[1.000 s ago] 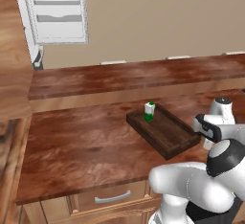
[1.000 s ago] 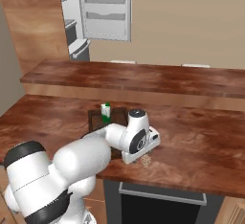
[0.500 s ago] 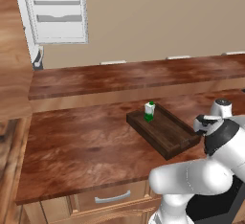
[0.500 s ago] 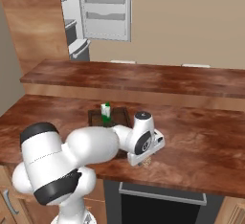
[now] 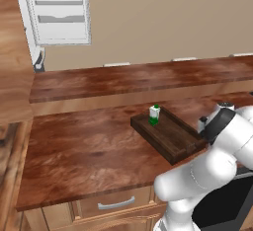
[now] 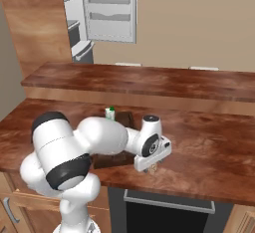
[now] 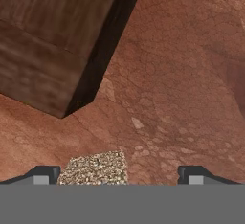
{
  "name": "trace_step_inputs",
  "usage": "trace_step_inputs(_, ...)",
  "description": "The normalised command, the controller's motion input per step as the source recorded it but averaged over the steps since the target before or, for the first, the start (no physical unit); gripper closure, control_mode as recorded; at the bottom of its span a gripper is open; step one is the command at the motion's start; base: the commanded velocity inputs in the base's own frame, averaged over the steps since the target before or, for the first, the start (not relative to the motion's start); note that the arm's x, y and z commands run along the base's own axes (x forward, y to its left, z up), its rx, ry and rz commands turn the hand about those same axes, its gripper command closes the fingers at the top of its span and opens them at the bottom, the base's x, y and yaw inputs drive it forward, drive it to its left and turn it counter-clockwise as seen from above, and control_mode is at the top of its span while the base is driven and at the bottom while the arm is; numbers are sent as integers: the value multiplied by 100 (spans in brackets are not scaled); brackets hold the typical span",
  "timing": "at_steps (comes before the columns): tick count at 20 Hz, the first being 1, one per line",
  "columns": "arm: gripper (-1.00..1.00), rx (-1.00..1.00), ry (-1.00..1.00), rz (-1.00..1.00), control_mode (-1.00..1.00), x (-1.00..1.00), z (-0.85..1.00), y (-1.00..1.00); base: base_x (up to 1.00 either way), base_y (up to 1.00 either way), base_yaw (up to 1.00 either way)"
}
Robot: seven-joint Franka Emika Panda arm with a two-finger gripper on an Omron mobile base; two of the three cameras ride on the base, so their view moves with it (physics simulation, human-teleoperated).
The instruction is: Take out the milk from the fridge and place it on the tray on the counter. Then take the sugar cube near the tray and place it in the tray.
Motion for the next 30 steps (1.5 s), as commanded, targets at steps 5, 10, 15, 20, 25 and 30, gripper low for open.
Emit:
trace_step_inputs(5,100,0,2,0,-100,1,-15,-8,0,0,0)
trace_step_inputs(10,100,0,1,0,-100,0,-15,-19,0,0,0)
trace_step_inputs(15,100,0,2,0,-100,0,-8,-11,0,0,0)
trace_step_inputs(20,100,0,2,0,-100,-14,18,-1,0,0,0)
trace_step_inputs(25,100,0,0,0,-100,-25,77,0,0,0,0)
trace_step_inputs(30,100,0,3,1,-100,-3,100,0,0,0,0)
